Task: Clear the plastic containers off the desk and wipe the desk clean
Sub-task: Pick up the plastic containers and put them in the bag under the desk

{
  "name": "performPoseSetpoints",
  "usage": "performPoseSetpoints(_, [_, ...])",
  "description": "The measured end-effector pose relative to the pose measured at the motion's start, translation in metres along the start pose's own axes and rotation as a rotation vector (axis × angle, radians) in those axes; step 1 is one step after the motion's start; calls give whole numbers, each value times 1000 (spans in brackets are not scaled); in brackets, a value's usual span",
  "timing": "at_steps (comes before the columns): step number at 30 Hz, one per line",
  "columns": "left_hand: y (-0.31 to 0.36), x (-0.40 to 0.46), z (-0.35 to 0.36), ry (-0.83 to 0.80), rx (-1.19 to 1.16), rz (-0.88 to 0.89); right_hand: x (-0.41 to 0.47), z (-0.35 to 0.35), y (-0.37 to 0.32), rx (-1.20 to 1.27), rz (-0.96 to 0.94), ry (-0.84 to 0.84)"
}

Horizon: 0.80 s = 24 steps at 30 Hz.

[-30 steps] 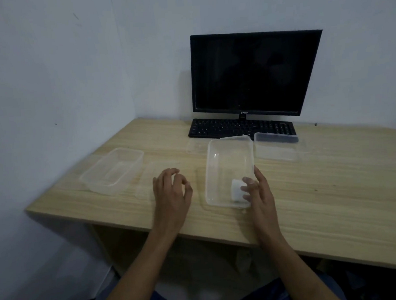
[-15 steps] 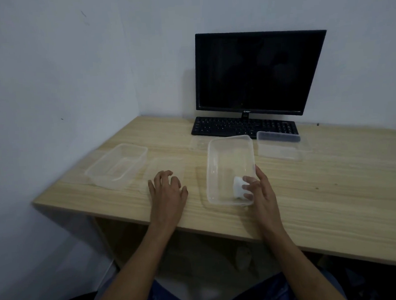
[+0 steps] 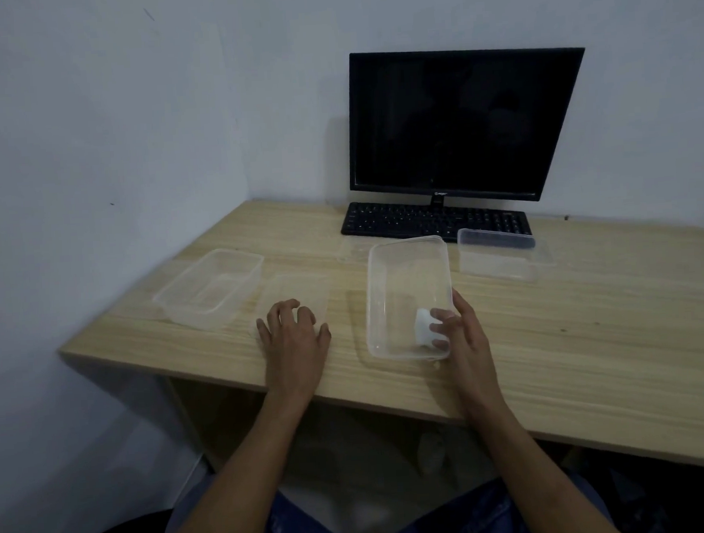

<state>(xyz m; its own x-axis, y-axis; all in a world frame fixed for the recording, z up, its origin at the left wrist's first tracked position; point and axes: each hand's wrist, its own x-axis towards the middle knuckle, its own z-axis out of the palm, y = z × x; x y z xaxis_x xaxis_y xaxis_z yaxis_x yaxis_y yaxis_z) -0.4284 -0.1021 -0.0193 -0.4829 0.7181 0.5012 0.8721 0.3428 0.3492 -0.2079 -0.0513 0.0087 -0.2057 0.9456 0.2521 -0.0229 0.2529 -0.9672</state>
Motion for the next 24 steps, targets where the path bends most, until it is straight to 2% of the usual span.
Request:
performPoseSetpoints(15, [1, 0, -1, 16, -13, 12, -2, 1, -2, -58, 2, 0])
performPoseSetpoints(18, [4, -1, -4, 80, -18, 34, 0, 1, 0, -43, 9, 11])
performPoseSetpoints(24, [11, -5, -34, 372, -206, 40, 3, -1, 2, 18, 35, 43])
